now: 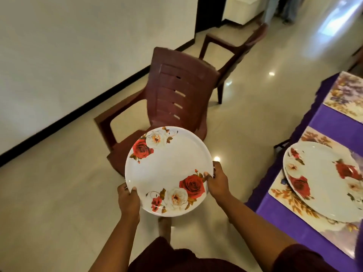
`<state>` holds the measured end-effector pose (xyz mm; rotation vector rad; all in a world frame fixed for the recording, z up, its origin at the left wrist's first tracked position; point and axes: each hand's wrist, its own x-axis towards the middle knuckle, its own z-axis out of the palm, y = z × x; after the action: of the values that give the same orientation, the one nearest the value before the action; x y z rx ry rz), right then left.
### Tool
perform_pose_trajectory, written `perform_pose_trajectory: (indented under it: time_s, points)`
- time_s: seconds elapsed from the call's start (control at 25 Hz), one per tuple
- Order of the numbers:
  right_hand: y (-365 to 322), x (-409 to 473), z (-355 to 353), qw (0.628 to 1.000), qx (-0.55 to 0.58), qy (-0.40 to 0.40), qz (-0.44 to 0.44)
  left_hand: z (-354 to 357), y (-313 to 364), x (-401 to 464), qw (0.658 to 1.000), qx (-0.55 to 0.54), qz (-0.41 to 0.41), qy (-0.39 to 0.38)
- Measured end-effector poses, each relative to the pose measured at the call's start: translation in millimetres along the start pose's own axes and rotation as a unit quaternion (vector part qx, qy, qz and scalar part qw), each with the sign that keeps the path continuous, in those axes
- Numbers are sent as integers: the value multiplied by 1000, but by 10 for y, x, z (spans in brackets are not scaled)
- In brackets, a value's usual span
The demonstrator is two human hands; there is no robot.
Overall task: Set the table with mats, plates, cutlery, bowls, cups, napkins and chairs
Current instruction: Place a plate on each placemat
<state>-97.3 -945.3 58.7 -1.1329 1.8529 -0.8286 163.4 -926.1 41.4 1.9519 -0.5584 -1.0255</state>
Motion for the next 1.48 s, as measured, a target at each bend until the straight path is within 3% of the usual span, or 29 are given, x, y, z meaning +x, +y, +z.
perform_pose_trajectory:
  time_s: [0.24,0.44,0.68,0.92,1.04,1.24,1.48]
  points:
    - [-321,695,-87,992,62,102,33,791,803,856,992,62,73,-82]
    - [-187,945,-476,965,109,214,107,1661,1227,865,967,90,152,-181]
    - [44,1391,-1252,942,105,296,119,2929,1534,730,959,70,113,-249]
    - [108,2016,-2006,928,106,341,111,4184,1903,515,968,75,97,-217]
    - [301,2299,-2446,908,106,386,127,4949,1980,347,952,99,106,-268]
    - [468,2405,-2833,899,92,396,163,5445,1908,130,945,121,67,-297]
    - [580,2498,-3200,869,131,432,201,6040,2248,-25,916,139,88,-365]
